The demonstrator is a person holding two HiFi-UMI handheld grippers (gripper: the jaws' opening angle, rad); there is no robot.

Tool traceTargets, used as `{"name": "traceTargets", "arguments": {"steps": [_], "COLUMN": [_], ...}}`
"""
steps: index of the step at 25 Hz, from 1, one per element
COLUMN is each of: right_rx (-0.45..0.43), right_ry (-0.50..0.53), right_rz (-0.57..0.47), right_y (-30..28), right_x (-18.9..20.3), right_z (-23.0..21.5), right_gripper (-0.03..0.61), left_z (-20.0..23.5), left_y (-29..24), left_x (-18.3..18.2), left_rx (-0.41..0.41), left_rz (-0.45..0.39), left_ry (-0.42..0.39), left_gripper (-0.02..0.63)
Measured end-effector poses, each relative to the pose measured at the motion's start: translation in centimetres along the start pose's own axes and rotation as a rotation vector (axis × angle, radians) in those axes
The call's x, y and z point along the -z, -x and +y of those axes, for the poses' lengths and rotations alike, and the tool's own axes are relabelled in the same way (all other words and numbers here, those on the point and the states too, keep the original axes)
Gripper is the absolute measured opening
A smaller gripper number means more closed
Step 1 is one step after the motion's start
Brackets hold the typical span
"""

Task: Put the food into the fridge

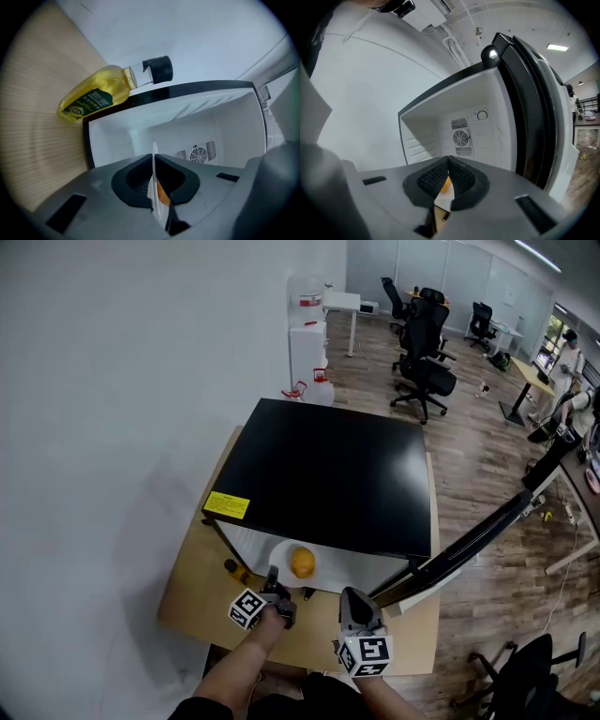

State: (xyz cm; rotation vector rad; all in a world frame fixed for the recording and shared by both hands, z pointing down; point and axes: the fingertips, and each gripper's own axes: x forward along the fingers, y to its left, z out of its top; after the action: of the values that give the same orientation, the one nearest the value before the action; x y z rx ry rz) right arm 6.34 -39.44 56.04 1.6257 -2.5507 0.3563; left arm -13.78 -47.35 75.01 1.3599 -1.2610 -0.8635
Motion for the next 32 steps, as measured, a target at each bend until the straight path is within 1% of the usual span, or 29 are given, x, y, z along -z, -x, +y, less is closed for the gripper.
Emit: {"name": "traceTargets", "arguments": {"steps": [4,8,13,16,20,23,28,32], "right_rx": [0.008,0.003,-0.023,-0.029,-0.027,-0.018,0.02,0.042], "right_ry": [0.018,0.032,0.039,0.024,0.035,0.036,-0.005,0.011], "right_rz": [0.005,0.018,0.041,0.06,0.062,0.06,0.051,0.048], "right_y": [-1.2,-1.5,-0.9,-0.5,0.0,0.2,-0.1,-1.1], "right_x": [0.4,0.9,1.7,2.4,2.5,2.5,2.9,3.2], "right_z": [-0.4,0.1,1.5,2.0,2.4,2.2,1.5,1.2], "right_gripper": [0.06,0.06,0.06,0.06,0.06,0.06,0.06,0.06], "left_z": [1.5,2.8,4.0,3.9,4.1,4.6,5.4,5.7], "left_y": [-1.5,-2.2,-3.2,-3.8,-4.4,-4.8,-4.8,-5.2], "left_x": [-0.3,-0.4,0.0,0.1,-0.1,0.1,0.3,0.4], "left_rx": [-0.001,-0.027,-0.074,-0.071,-0.074,-0.086,-0.105,-0.113], "left_rz": [-0.007,-0.014,-0.02,-0.025,-0.026,-0.02,-0.033,-0.041], "left_ry": [0.006,0.02,0.077,0.08,0.072,0.072,0.088,0.095], "left_gripper": [0.021,0.021,0.023,0.021,0.023,0.023,0.023,0.023]}}
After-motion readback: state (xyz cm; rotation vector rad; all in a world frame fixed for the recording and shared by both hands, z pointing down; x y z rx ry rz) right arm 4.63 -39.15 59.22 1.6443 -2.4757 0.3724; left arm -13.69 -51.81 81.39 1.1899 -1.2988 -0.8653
